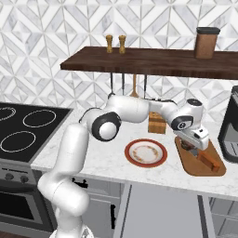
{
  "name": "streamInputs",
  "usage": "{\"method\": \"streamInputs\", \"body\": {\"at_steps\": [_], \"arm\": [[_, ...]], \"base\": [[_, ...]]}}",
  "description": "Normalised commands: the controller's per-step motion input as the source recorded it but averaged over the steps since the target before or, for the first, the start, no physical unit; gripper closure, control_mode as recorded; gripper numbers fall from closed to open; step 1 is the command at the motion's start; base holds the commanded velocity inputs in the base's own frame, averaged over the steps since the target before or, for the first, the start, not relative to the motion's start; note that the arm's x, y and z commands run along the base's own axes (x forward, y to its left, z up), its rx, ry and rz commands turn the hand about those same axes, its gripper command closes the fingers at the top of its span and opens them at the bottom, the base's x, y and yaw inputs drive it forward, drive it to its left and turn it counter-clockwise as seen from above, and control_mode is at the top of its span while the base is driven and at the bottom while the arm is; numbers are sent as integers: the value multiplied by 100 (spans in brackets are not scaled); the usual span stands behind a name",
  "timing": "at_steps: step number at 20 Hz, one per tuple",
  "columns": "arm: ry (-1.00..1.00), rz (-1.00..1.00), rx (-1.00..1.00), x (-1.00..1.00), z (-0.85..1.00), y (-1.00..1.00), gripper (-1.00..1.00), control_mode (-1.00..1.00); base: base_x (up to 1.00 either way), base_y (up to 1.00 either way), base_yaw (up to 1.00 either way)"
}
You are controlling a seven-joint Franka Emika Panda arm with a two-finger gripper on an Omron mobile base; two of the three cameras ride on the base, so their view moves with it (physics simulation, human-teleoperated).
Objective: Pick up the knife from the drawer and place it on the cutting board. Then place the meat from the plate to the cutting board.
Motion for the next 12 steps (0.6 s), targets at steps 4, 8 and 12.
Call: {"method": "streamInputs", "body": {"at_steps": [4,8,12], "arm": [[0,0,0,42,-35,0,100,-100],[0,0,0,36,-41,0,100,-100],[-1,1,0,-12,-46,5,-100,-100]], "base": [[0,0,0],[0,0,0],[0,0,0]]}}
